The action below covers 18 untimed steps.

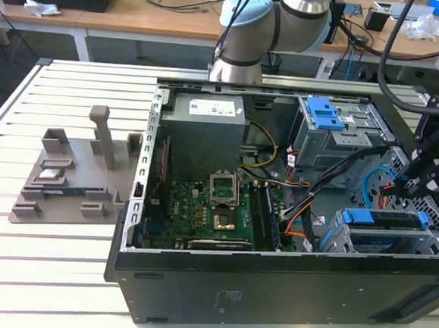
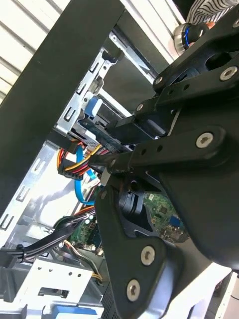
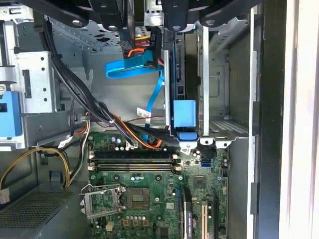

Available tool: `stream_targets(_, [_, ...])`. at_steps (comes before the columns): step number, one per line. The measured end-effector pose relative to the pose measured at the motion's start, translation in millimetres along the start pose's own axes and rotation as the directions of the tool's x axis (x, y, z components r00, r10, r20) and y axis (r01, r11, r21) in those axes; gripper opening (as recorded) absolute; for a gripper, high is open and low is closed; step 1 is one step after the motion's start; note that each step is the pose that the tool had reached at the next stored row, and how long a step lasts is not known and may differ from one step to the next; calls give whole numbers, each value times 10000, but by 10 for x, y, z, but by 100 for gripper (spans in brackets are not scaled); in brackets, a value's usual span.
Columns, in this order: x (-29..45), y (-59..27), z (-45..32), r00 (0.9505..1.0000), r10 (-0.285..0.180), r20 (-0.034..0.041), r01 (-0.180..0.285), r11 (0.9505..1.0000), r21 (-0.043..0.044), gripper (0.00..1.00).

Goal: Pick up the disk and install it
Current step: 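Insert the first disk wire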

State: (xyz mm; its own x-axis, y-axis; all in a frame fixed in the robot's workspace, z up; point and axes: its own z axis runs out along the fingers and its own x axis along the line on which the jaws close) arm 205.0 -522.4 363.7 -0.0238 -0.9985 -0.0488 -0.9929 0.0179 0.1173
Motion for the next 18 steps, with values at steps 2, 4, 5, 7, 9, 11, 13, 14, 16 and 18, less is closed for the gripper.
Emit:
stream_targets(2, [14, -3, 15, 10000, -1, -1, 1, 10000, 0, 36])
stream_targets(4, [50, -7, 47, 10000, 0, -1, 0, 10000, -1, 36])
stream_targets(5, [54, -9, 64, 10000, 0, -1, 0, 10000, -1, 36])
stream_targets(7, [55, -10, 76, 10000, 1, -4, -1, 10000, 0, 36])
stream_targets(9, [55, -11, 79, 10000, 0, -1, 0, 10000, 0, 36])
stream_targets(11, [55, -11, 81, 10000, 0, -2, 0, 10000, -1, 35])
stream_targets(13, [55, -11, 83, 10000, 0, -1, 0, 10000, 0, 22])
stream_targets(14, [55, -11, 85, 10000, 1, -2, -1, 10000, -1, 17])
stream_targets(16, [58, -12, 88, 10000, 1, 1, -1, 10000, -1, 17])
stream_targets(18, [99, -10, 85, 10000, 3, -8, -3, 10000, 0, 17])
